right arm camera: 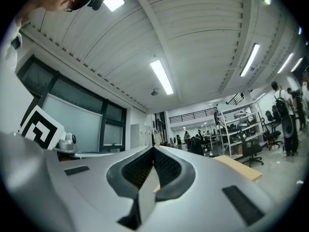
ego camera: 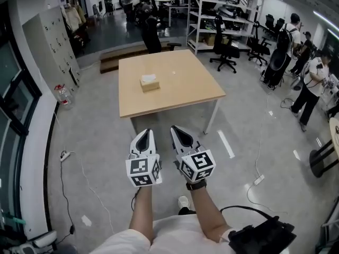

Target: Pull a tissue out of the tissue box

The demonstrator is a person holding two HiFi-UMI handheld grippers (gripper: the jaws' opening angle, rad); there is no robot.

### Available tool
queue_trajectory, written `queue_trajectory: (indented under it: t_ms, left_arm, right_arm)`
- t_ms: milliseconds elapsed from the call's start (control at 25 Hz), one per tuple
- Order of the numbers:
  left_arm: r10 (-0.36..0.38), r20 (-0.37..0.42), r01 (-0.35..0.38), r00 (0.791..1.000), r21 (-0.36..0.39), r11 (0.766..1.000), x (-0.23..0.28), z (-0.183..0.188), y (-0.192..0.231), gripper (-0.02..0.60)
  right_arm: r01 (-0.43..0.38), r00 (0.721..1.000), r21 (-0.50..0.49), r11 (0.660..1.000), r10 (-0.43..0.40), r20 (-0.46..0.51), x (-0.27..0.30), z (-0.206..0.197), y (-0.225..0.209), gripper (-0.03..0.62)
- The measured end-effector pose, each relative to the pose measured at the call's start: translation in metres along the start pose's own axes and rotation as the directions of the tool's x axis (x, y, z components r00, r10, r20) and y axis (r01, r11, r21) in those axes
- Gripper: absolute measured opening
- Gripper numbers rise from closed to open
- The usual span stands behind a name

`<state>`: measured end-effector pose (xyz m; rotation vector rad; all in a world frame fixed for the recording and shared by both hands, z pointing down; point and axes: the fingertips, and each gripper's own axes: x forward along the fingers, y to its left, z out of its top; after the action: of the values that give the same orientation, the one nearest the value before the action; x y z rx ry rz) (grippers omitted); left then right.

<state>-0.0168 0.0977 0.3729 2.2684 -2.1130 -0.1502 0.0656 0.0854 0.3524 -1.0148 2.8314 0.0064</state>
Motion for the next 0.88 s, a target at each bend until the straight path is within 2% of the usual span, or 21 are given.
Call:
queue_trajectory:
  t_ms: [200, 440, 640, 880]
  left_arm:
    - [0.034, 0.027, -0.035, 0.999, 0.017, 0.999, 0.055, 0.006, -0.009, 0.002]
    - [0.087, 0.004, -0.087, 0.996, 0.034, 0.996, 0.094, -0.01, -0.011, 0.002]
    - [0.115, -0.027, -0.113, 0.993, 0.05, 0.992, 0.129, -0.023, -0.003, 0.002]
    - [0.114, -0.037, -0.113, 0.993, 0.038, 0.993, 0.178, -0.028, 0.02, 0.002]
  right_arm:
    - [-0.048, 0.998, 0.008, 0.999, 0.048, 0.031, 0.027, 0.012, -0.051, 0.003]
    - [-0.064, 0.998, 0.064, 0.996, 0.063, 0.011, 0.049, -0.009, -0.1, 0.003]
    - [-0.084, 0.996, 0.109, 0.991, 0.087, -0.025, 0.077, -0.031, -0.129, 0.003]
    - [-0.102, 0.993, 0.096, 0.99, 0.107, -0.045, 0.124, -0.043, -0.149, 0.003]
